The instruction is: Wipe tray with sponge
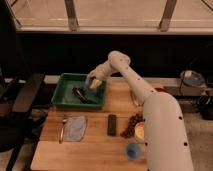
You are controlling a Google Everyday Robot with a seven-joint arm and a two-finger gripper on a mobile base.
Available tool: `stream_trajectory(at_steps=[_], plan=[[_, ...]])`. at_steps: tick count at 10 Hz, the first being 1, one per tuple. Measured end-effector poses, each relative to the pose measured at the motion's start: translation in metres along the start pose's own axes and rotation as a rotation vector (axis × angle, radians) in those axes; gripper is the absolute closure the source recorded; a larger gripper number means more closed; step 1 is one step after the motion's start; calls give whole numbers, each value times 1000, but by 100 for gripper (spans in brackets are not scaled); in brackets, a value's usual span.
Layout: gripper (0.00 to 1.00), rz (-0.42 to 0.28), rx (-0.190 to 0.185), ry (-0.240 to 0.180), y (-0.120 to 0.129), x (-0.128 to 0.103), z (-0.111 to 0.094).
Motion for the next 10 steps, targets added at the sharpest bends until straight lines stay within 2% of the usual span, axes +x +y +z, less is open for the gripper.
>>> stream_trajectory(at_steps=[3,10], plan=[[100,52,0,50,11,21,-5],[100,71,6,59,13,25,-5]])
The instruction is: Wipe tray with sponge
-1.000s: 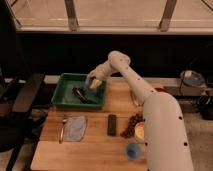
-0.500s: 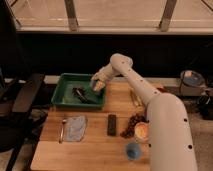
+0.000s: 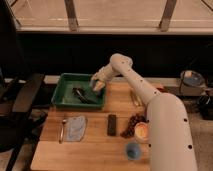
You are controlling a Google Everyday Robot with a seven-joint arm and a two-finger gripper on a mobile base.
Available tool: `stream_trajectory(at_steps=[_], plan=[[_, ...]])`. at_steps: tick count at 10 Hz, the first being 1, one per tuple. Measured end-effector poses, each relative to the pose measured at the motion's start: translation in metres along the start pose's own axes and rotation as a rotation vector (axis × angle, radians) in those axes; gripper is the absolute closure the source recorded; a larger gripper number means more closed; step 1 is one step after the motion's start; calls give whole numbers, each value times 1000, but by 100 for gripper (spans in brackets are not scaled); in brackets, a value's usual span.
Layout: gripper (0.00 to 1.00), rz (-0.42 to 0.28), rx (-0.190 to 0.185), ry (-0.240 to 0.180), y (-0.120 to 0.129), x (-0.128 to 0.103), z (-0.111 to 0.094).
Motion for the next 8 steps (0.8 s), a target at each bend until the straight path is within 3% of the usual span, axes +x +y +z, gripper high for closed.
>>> stream_trajectory(at_steps=[4,8], plan=[[100,-4,-22,23,-1,1,18],[100,-17,-17,37,-10,9,28]])
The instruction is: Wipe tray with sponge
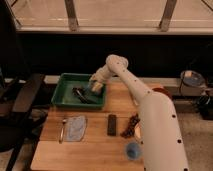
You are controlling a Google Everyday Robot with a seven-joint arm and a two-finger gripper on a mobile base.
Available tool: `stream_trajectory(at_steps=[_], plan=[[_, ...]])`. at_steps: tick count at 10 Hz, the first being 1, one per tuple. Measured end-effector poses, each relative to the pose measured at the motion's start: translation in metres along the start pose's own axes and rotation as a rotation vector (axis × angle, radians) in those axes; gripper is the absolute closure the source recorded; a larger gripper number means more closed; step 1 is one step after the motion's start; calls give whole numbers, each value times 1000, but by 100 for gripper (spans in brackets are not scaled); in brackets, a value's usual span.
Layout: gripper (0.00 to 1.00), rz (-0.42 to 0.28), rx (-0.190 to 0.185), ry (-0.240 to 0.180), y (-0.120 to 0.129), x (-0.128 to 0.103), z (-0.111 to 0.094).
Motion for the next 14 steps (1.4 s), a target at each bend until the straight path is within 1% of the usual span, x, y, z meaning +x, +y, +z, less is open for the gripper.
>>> stream_trajectory(at_steps=[1,2,4,5,7,8,9,11,12,14], plan=[[100,-10,5,2,-5,3,2],[100,-21,5,-4,-9,1,5],[100,-32,-6,-29,-9,-9,17],[100,-30,-24,-47,-1,-15,22],[100,-12,-44,-56,13,-18,23],[100,6,-50,-51,21,-15,20],[100,28,-55,-36,27,-9,13],[100,50,-56,0,31,4,5],[100,54,-57,15,27,9,4],[100,35,-53,29,9,20,8]])
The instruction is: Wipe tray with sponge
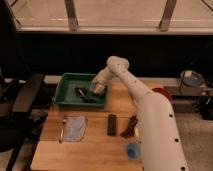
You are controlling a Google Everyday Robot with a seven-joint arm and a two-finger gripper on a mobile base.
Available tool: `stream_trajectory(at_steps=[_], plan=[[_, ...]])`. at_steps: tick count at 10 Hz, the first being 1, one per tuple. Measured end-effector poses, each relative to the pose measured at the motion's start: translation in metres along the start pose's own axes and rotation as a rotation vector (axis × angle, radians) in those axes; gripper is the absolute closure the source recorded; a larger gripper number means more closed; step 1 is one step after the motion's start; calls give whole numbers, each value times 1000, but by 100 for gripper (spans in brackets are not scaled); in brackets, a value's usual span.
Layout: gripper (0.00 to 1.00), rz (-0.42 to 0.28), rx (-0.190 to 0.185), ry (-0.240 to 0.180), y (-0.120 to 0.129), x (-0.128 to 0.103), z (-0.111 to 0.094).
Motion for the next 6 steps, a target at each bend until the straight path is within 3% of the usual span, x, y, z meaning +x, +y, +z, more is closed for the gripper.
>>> stream_trajectory(at_steps=[4,6], plan=[[100,-70,0,-52,-28,-23,24],[100,-75,0,-93,-21,-31,27]])
